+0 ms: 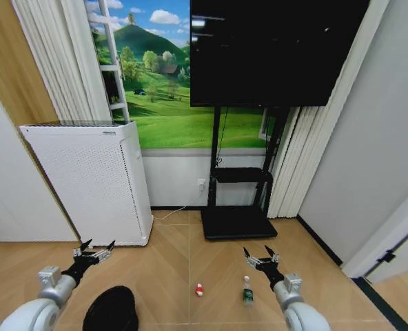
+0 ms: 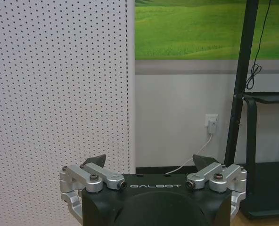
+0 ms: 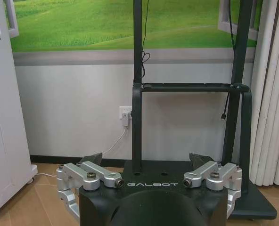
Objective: Pick up the trash bin and place the garbage on the floor into it.
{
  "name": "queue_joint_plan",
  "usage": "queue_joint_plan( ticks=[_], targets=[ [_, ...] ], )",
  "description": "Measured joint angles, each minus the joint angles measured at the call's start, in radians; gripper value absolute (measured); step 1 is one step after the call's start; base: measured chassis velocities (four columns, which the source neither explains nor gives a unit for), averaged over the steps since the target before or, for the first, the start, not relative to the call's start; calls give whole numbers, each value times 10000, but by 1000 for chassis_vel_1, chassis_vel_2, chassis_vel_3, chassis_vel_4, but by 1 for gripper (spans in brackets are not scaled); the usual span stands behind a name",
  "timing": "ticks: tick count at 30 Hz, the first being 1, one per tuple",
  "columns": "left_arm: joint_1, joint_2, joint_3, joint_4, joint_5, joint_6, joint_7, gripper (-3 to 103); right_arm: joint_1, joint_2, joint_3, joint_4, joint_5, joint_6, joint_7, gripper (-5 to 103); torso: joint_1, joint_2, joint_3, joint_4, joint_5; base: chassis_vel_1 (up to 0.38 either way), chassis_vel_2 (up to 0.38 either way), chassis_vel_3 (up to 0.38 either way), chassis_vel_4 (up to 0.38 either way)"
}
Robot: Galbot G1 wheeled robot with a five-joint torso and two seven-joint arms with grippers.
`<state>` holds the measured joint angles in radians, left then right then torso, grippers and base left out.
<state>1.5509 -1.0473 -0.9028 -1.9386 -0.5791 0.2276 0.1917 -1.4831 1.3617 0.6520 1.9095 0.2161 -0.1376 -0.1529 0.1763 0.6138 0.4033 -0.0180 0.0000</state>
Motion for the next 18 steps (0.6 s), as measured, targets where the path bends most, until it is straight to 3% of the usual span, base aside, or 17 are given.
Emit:
queue_joint_plan(
  ticks=[18],
  targets=[
    [12, 23, -25, 20, -42, -30, 89, 100, -162, 36, 65, -59, -35, 121, 7, 100, -320, -794, -475, -1, 0, 0, 0, 0, 0]
  ],
)
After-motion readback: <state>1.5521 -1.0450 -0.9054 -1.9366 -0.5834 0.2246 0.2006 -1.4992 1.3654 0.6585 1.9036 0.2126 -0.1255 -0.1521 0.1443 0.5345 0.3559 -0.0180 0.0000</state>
